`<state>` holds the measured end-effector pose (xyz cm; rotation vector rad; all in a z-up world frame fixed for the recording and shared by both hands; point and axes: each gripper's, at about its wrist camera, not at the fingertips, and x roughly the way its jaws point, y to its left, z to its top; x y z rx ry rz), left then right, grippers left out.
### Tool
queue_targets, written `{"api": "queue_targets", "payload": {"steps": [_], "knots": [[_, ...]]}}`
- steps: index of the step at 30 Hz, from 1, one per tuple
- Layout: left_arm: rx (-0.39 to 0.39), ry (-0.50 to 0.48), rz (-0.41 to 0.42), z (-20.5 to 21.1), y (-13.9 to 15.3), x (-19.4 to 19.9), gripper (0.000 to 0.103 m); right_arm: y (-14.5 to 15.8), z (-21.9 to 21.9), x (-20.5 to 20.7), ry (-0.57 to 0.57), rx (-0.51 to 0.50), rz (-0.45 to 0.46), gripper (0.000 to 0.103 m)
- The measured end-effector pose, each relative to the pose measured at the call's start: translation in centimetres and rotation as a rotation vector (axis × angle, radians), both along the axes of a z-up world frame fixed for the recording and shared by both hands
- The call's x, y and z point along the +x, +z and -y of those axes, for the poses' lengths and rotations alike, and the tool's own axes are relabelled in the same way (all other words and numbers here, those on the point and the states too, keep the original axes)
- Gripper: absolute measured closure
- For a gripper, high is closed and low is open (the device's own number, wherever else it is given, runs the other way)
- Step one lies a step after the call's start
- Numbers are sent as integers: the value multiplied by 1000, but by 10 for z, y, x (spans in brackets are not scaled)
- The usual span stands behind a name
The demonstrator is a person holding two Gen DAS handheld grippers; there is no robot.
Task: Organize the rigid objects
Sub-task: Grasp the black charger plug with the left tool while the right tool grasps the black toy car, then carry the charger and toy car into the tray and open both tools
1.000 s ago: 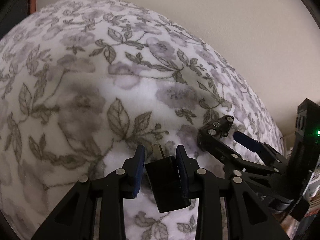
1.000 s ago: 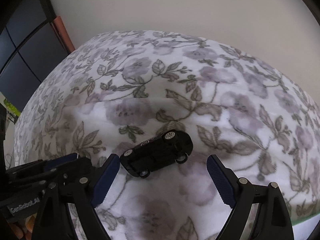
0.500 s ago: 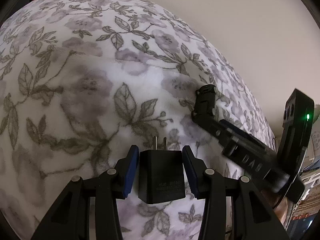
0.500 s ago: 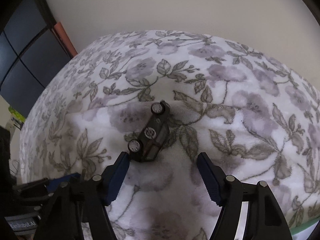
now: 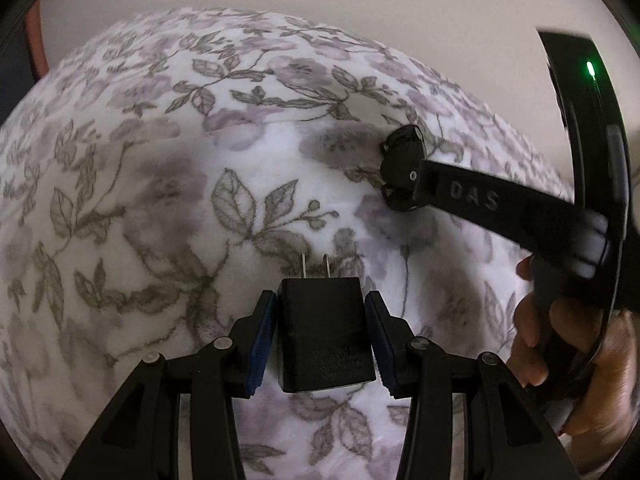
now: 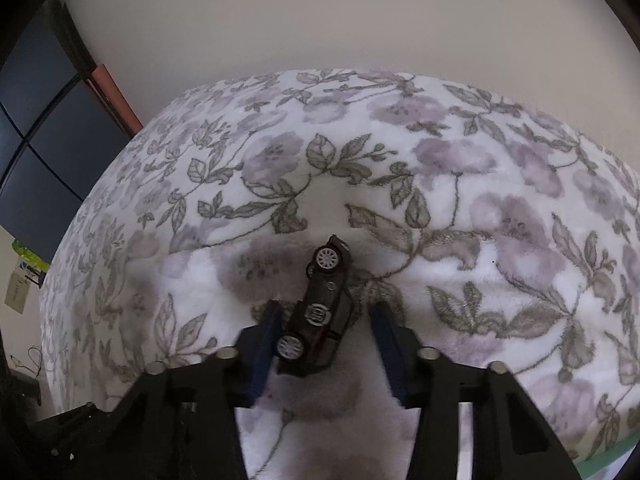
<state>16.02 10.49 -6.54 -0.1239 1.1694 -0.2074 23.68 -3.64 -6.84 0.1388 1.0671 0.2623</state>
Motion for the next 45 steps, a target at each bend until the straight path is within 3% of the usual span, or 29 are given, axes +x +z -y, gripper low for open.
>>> {"api": "queue_targets", "payload": {"steps": [11,24,32,45], "knots": [[187,-94,31,25,-4,-8,60,4,23,-26,-41,13,-34,71],[120,-85,-54,20,2,-27,60,49,53,-94,-92,27,-24,74],[76,-92,-44,31,43,-58,60,73,73,-145,-136,38,-24,74],[41,-171,96,104,133,-110,60,107,143,-233,-310,97,-8,74]]}}
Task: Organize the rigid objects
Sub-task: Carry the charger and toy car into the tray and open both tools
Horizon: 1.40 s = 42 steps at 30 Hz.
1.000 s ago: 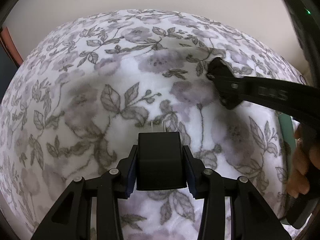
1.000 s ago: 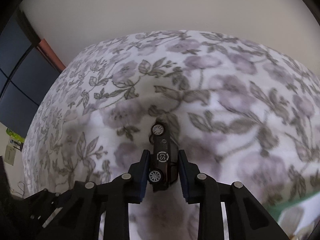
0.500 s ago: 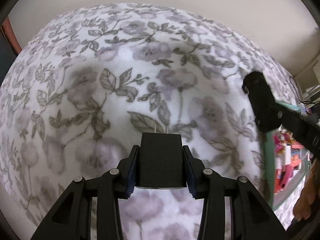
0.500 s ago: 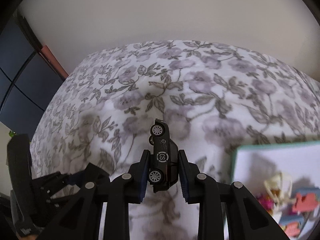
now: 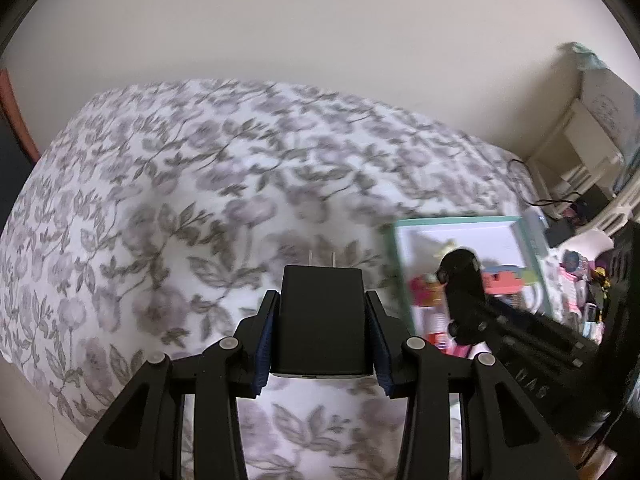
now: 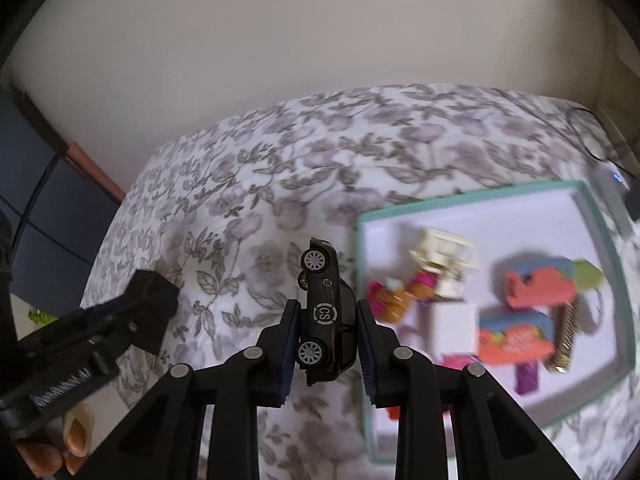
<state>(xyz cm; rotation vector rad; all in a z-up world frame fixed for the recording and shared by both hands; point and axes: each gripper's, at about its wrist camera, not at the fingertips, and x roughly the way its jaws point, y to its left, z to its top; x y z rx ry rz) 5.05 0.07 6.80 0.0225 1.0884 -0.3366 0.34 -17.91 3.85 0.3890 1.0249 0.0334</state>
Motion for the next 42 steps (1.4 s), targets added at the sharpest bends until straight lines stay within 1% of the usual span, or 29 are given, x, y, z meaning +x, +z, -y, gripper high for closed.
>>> {"api": "queue_targets", "payload": {"steps": [5,9,11,15,17,19,23,25,27,29,33,38,42], "knots": [[-29,-28,38,30,14,-14,60,7,32,-28,-99,18,10,74],[-39,-71,54,61,14,-24,60,7,52,-39,-160,8,-4,74],[-37,-87,53,74,10,-28,60,5,62,-41,-180,3,-12,74],[-23,-107,50,96,2,-28,60,2,87,-46,-225,35,-25,74],[-18,-115,48,104,-1,-28,60,1,96,-48,-242,26,-36,74],[-32,-123,34,112,-5,-27,60,-2,105,-49,-258,26,-49,74],[-44,-148,27,124,-19,-28,60,-16,125,-53,-298,73,-80,74],[-52,-163,4,129,-29,-28,60,-23,134,-55,-318,77,-99,74],[-78,-173,-30,132,-40,-26,60,-29,141,-58,-340,82,-112,74],[-86,-179,-39,133,-45,-27,60,-34,148,-61,-364,87,-124,74],[-57,-214,-31,142,-55,-33,60,-39,156,-66,-396,92,-142,74],[-35,-251,-28,153,-68,-42,60,-43,158,-67,-403,80,-165,74],[32,-312,33,170,-73,-55,60,-46,156,-66,-398,60,-187,74]]}}
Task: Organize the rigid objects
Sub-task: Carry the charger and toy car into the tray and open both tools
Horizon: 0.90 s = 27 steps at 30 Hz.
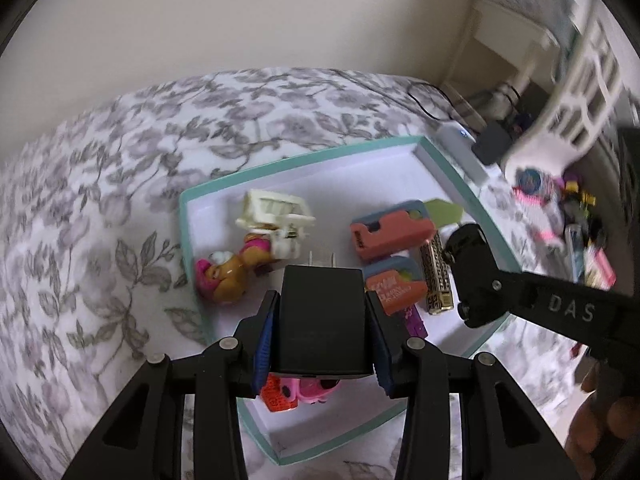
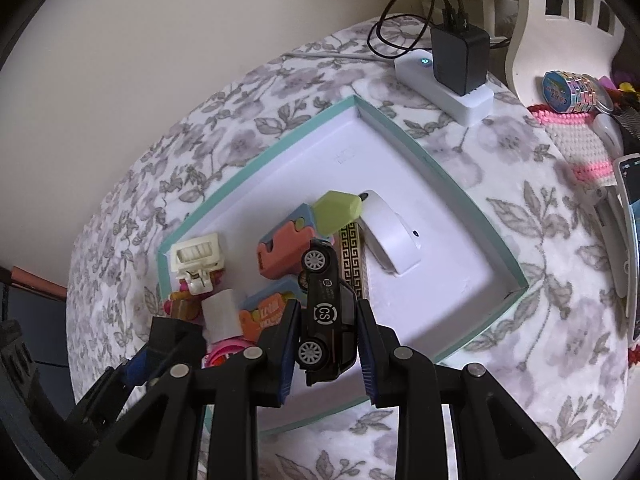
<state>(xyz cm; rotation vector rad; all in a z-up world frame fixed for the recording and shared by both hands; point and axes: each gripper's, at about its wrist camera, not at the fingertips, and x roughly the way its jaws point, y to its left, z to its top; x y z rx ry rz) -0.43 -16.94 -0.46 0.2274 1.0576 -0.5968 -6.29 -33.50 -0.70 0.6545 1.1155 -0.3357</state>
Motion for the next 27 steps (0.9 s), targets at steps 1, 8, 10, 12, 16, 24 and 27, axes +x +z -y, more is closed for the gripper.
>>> {"api": "queue_targets", "payload": {"steps": [1,8,10,12,16,24,27], "knots": [[10,-12,16,3,0,-3,60,-1,0,0,3,-4,-6,74],[51,-40,33,15,-7,-8,60,-11,3,-1,6,-14,-59,73],[58,-32,20,14,-13,-5,60,-15,3,0,12,-12,-74,73],[67,-21,7,12,-18,-3,60,-19,1,1,26,-3,-89,72],[89,-3,3,9,-25,1,60,-32,-4,5,56,16,-126,72],[72,25,-31,4,-28,5,60,-41,-5,5,63,26,-152,72],[62,31,-44,3,-28,6,58,-41,-6,6,68,16,-158,72]]}}
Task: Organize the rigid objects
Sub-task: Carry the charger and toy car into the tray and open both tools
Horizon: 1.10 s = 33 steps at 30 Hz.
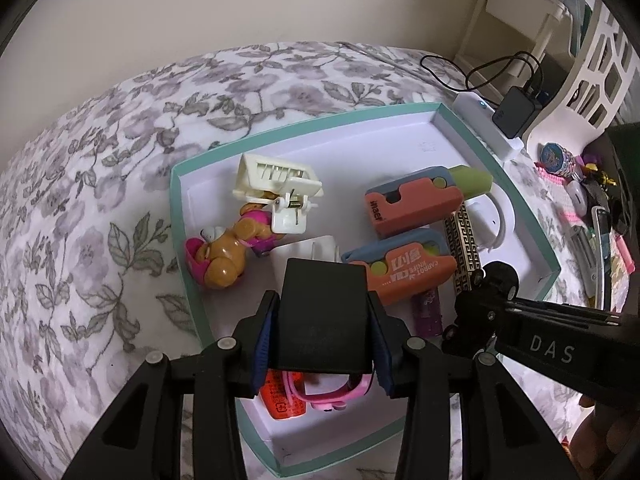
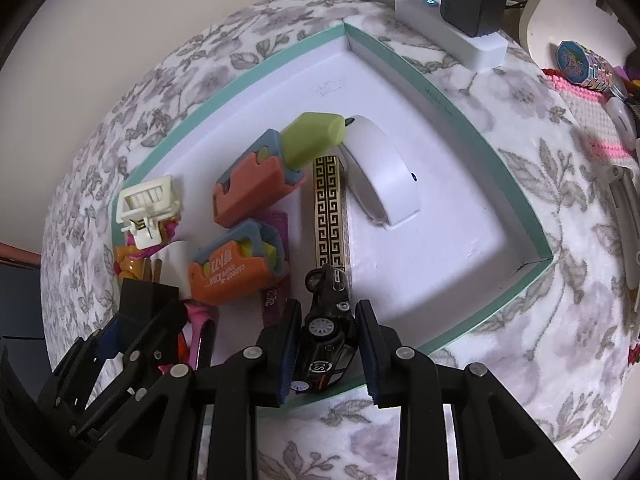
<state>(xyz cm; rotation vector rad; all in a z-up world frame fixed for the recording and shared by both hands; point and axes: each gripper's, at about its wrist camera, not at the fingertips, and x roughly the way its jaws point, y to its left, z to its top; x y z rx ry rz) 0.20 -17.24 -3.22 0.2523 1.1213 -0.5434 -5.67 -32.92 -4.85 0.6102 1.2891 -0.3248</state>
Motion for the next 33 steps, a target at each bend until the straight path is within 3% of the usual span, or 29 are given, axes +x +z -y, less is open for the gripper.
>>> {"api": "queue_targets", "payload": {"steps": [4,6,15,20,22,24,28,31,33], "knots": [[-39,9,-9,-2,7,1,46,5,-2,2,7,-22,4,69],[-58,12,-14,-3,10,2,43,9,-1,1,6,-38,10,61],[-125,61,-21,-15,25,7,42,19,-5,5,17,-77,30,59],[-144,141,-35,-30,26,16,41,27,-7,5,33,-104,58,58],[-143,187,-49,-40,23,22,40,30,-12,7,49,-119,70,53],[-140,233,-52,-48,21,28,25,33,-16,10,67,-132,83,41],[-99,310,-26,-64,18,35,20,41,-25,13,107,-175,119,34],[-57,344,8,-73,18,40,10,45,-31,15,134,-202,141,26],[-29,352,36,-78,19,42,9,47,-35,16,151,-221,156,17]]}}
